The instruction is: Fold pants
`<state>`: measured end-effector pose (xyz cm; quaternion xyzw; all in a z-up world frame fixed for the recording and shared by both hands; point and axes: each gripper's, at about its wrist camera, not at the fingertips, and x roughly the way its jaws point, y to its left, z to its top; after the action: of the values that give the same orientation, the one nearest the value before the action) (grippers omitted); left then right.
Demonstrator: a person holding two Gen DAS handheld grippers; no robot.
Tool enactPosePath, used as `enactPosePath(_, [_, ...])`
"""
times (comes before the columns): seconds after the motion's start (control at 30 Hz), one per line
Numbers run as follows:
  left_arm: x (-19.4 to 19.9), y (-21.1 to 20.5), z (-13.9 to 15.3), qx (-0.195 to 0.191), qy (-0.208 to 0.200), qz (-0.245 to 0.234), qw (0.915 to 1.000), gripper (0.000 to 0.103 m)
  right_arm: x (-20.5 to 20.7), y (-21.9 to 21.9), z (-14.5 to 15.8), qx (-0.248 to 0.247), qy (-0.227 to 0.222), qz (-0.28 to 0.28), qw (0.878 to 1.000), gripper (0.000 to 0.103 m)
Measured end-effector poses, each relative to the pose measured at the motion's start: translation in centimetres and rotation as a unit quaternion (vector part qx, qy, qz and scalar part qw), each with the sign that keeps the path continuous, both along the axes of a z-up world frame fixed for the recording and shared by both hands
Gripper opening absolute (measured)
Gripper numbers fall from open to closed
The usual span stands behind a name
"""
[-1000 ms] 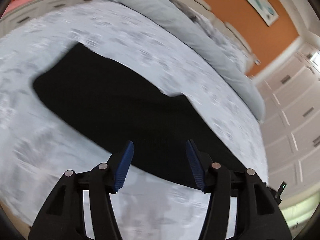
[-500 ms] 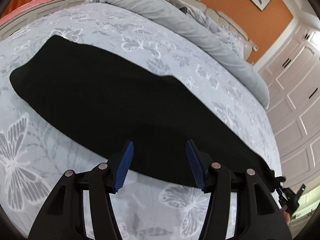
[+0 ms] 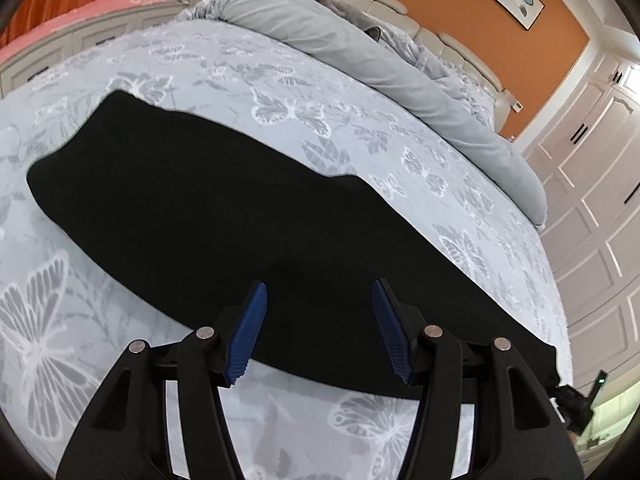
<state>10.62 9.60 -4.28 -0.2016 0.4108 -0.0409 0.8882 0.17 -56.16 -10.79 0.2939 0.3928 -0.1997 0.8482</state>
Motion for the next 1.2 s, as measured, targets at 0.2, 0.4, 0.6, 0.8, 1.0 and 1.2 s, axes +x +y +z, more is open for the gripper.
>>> enactPosePath(0.2, [0.7,2.1,0.3,0.0,-0.001,0.039,0.9992,0.054,-1.4,-1.4,3.9,-0.031,-0.038,-0.027,0.998,0.009])
enactPosePath(0.4, [1.4,3.7,-0.5,-0.012,0.022,0.066,0.9975,0.055,-1.5,-3.0,-0.4,-0.024,0.025,-0.05,0.998,0.018])
enactPosePath(0.6, [1.9,4.4,-1.5,0.001,0.059,0.09,0.9942,0.067,-2.3,2.1,6.6,-0.12,-0.01,-0.07,0.99,0.029])
enactPosePath(0.8, [0.2,10.8,-2.6,-0.019,0.125,0.175,0.9765,0.069,2.2,17.2,11.5,-0.109,-0.095,0.098,0.985,0.049])
enactPosePath(1.0, [-2.1,20.8,-5.8,-0.159,0.176,0.24,0.9414,0.069,7.0,35.7,9.0,-0.098,-0.07,0.311,0.943,0.052])
enactPosePath(1.2, [1.0,23.0,-6.5,-0.149,0.156,0.186,0.9585,0.005,8.2,44.3,6.9,-0.104,-0.052,0.391,0.913,0.052])
